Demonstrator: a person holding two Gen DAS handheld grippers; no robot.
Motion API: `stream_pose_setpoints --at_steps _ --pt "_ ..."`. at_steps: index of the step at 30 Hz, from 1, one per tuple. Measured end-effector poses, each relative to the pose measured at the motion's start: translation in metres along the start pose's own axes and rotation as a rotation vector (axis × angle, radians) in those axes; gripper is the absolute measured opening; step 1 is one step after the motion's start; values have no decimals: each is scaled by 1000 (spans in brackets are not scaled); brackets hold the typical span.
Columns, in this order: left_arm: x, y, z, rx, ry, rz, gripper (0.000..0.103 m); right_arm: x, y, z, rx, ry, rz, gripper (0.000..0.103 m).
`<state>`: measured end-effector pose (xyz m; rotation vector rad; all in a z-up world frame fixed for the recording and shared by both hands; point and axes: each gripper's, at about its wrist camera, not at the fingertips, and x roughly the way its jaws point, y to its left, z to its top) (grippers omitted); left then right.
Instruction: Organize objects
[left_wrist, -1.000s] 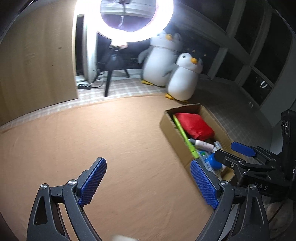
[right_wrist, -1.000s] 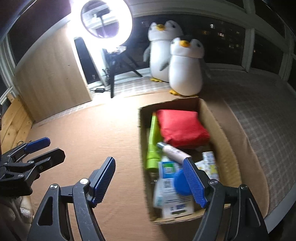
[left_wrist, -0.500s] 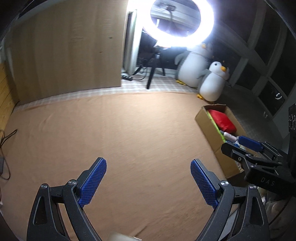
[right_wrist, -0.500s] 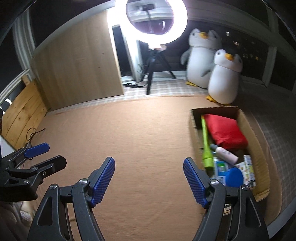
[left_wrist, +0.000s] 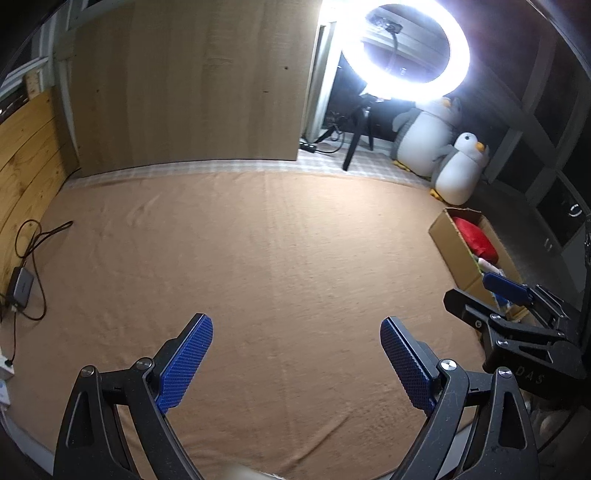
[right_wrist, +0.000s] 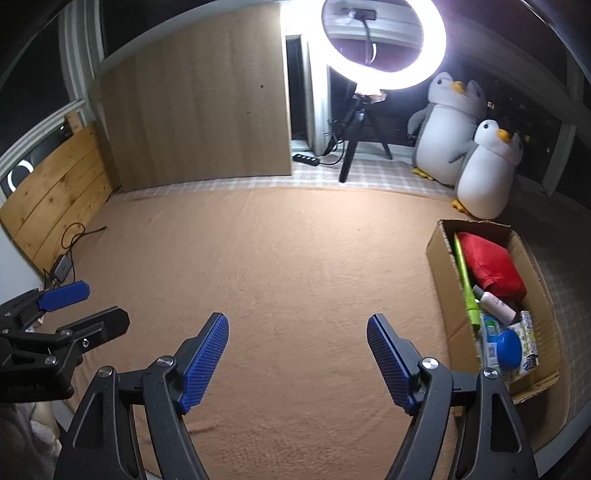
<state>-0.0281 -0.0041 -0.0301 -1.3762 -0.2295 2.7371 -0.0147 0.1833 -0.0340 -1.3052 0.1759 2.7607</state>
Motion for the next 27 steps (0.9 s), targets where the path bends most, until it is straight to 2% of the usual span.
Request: stream_pose_setpoints --at_steps 12,27 --pt "-6 18 -5 -15 -6 29 96 -1 25 -4 -23 -9 20 74" --pt "-9 21 -8 -24 -1 33 96 -3 31 -8 -24 2 19 75"
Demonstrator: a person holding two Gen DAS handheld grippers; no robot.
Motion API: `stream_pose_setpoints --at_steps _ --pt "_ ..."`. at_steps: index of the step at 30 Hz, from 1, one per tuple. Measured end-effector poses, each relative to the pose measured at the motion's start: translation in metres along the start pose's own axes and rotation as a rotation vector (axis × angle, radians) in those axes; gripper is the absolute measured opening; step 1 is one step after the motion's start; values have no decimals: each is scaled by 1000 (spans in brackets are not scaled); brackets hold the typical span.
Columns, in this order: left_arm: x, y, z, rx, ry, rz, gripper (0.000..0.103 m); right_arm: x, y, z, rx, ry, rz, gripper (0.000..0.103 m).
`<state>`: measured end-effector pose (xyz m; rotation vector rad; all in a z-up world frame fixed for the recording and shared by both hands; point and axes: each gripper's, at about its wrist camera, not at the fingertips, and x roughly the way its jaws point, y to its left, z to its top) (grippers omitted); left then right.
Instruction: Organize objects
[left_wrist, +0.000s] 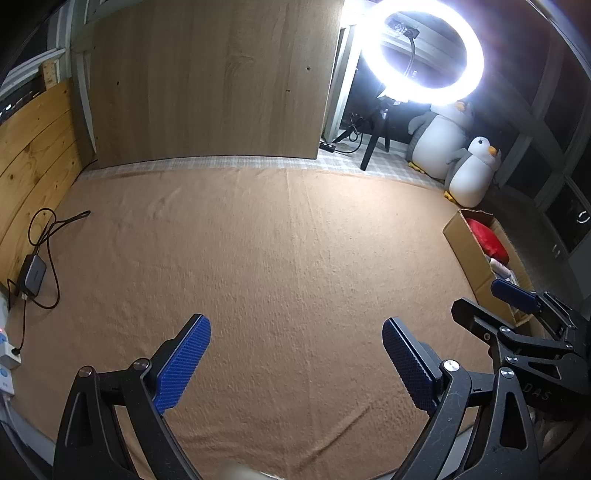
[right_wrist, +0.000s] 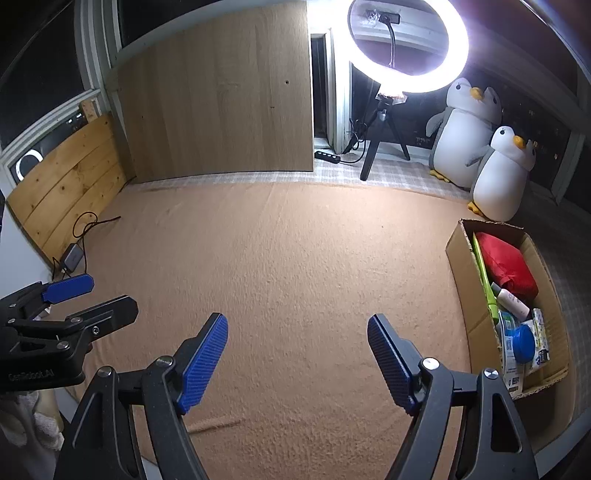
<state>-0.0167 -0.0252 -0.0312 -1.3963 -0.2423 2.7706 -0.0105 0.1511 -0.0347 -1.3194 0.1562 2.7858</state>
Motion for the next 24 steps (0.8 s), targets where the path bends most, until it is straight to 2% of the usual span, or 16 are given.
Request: stream_pose_setpoints --at_steps 24 --pt "8 -3 -3 -2 11 15 102 4 -5 -5 20 17 5 76"
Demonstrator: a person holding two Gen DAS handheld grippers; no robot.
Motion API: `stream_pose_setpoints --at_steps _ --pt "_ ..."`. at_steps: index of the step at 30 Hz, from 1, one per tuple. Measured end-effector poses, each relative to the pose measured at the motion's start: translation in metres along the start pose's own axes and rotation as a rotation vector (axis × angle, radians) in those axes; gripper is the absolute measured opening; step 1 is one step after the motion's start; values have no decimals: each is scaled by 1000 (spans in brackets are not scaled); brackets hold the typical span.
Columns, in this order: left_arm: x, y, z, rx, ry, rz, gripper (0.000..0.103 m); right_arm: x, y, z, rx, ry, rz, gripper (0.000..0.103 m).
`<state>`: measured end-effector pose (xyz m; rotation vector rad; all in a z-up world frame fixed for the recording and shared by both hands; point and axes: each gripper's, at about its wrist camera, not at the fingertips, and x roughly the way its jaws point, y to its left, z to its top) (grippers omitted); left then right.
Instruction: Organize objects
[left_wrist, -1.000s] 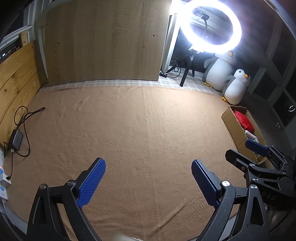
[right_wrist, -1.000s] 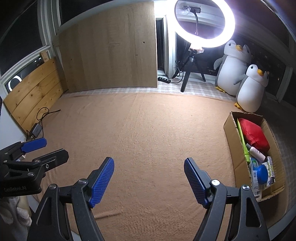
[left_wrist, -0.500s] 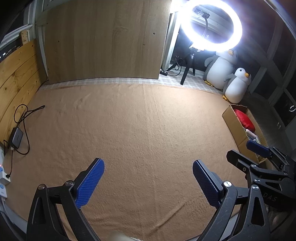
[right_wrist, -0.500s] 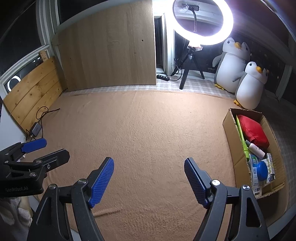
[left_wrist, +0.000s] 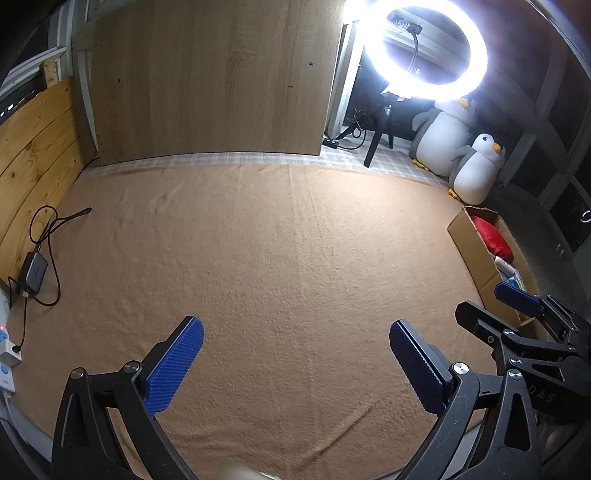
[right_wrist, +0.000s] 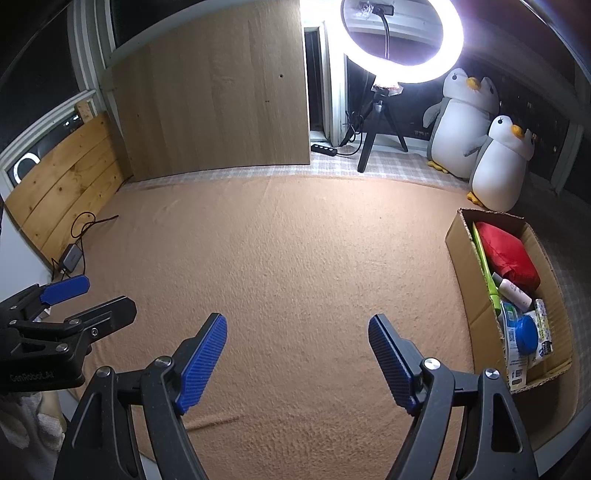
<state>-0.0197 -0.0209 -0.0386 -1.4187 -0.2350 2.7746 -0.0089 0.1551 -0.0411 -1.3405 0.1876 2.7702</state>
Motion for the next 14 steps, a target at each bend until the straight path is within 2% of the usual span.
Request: stream_pose_setpoints --at_steps 14 --pt "5 2 -1 13 -4 -1 102 5 -1 -1 8 12 -1 76"
